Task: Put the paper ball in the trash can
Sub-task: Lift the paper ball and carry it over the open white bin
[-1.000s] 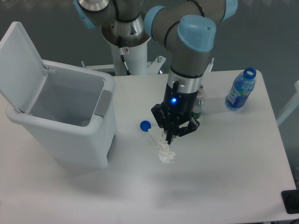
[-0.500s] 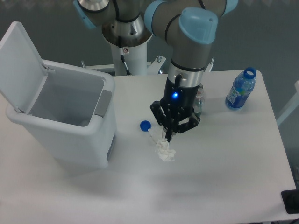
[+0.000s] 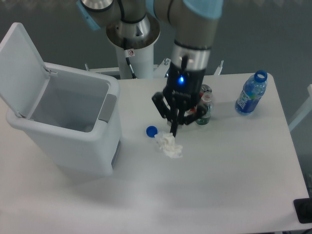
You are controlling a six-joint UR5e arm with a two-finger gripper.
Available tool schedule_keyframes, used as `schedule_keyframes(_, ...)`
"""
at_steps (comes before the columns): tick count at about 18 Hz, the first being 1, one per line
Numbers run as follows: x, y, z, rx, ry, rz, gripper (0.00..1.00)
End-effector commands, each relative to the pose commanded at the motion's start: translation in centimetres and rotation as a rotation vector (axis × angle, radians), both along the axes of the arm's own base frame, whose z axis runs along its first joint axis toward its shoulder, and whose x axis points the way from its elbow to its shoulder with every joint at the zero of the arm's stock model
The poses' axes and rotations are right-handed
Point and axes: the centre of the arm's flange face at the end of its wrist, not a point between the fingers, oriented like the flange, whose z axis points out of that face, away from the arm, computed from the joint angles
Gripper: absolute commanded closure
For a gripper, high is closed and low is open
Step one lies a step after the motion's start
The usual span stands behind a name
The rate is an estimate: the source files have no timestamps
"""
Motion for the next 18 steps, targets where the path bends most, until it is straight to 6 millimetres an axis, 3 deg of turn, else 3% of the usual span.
schedule_keyframes(5, 4.7, 0.7, 2.5, 0.038, 0.001, -0.015, 1.00)
schedule_keyframes(13, 14.4, 3.3, 0.8, 0.016, -0.030, -0.176, 1.00)
schedule_keyframes(18, 17.9, 2.9, 0.0, -0.008, -0.053, -0.221, 1.00)
